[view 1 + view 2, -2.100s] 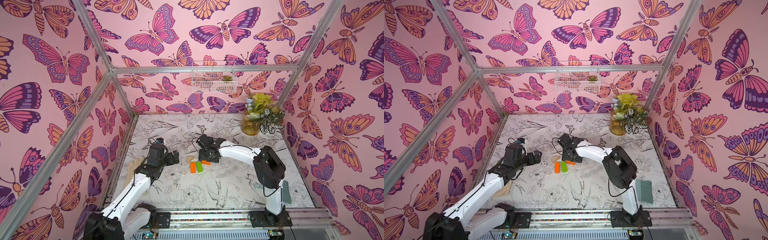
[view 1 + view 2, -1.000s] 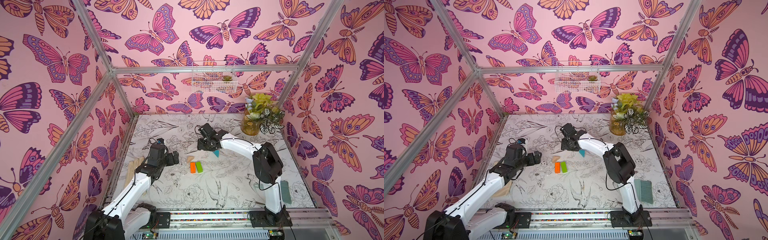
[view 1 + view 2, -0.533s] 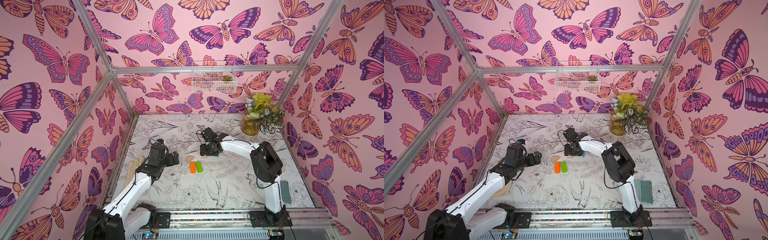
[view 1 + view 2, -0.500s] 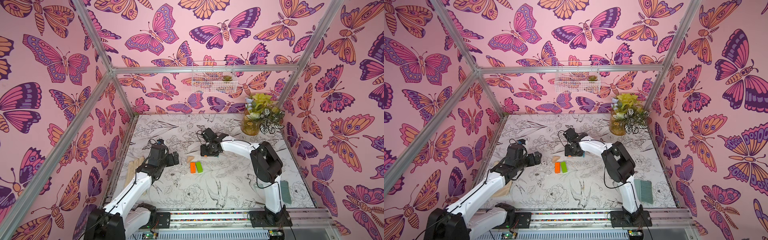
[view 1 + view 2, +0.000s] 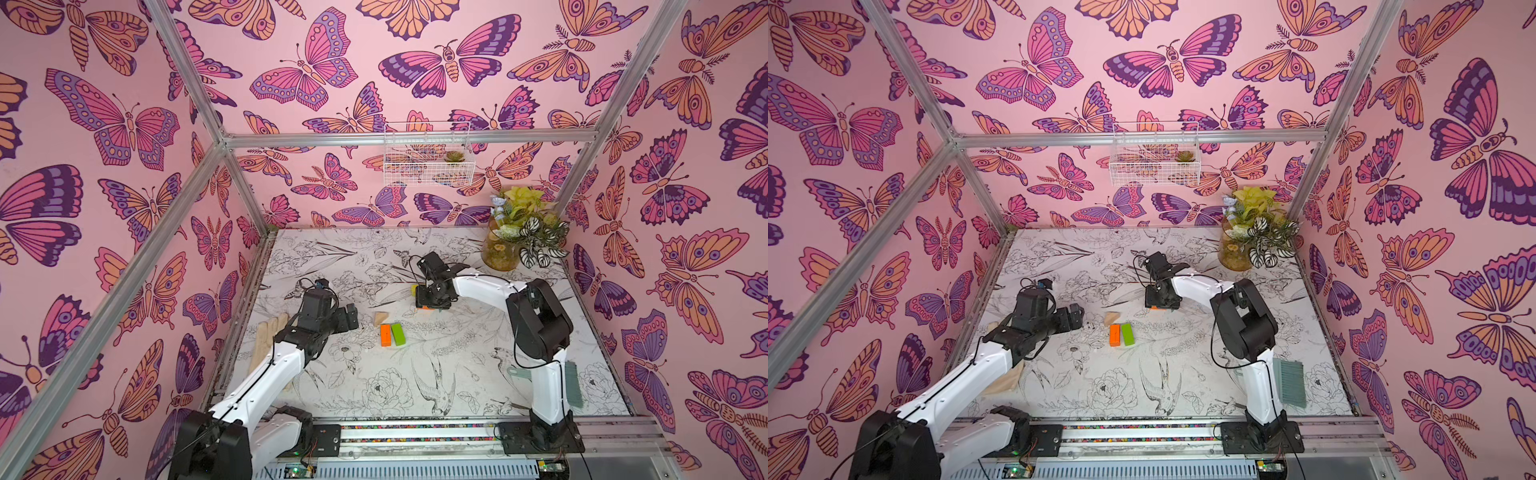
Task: Assemble a piece of candy with building blocks
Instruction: Assemble the building block at the center of the board.
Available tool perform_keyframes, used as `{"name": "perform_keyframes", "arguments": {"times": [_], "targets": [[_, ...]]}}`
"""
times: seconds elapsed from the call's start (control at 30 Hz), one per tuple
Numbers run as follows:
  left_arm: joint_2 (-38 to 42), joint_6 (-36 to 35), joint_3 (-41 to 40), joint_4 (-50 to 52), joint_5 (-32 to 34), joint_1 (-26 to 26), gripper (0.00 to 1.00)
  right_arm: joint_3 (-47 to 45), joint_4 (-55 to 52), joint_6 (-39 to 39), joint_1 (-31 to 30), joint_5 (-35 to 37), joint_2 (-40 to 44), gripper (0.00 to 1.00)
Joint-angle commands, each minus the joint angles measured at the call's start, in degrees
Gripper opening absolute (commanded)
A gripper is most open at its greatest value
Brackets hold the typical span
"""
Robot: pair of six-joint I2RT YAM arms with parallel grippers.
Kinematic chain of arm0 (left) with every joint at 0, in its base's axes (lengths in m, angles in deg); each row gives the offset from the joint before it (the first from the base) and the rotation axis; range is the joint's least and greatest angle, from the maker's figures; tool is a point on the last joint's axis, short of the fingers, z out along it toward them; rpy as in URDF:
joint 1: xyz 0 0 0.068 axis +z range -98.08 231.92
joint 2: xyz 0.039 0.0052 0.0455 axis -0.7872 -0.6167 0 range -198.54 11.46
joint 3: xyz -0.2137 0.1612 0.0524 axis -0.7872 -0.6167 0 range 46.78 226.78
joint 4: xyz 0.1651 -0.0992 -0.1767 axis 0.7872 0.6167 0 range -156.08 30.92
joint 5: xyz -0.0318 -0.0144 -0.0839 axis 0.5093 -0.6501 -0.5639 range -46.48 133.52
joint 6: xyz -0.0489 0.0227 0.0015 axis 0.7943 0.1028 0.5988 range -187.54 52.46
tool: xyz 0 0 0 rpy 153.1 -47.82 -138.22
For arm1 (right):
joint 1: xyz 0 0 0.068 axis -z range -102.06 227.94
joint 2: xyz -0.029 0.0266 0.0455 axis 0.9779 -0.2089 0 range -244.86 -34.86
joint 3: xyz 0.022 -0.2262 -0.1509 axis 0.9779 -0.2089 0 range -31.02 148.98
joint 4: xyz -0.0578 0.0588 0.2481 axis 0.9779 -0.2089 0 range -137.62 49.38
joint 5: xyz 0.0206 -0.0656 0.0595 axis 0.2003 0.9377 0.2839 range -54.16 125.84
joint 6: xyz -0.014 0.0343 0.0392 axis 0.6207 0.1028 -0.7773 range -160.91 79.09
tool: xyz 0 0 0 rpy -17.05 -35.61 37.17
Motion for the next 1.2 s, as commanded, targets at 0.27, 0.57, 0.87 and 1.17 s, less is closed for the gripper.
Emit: {"name": "perform_keyframes", "arguments": {"times": [0.27,0.57,0.87,1.17], "targets": [[0.7,0.6,0.7,0.2,1.0,-0.3,0.98,3.7,-1.9,6.5,-0.4,1.2,-2.5,0.36],[0.8,0.4,0.8,0.2,1.2,-0.3,0.98,6.2,-2.6,7.7,-1.3,2.6,-4.6,0.38],[1.3,0.4,0.5,0.3,1.3,-0.3,0.98,8.4,-5.9,8.2,-2.7,8.0,-5.7,0.38],[2.6,0.3,-0.2,0.2,1.4,-0.3,0.98,8.5,-5.4,7.1,-2.7,8.7,-5.9,0.39]]}}
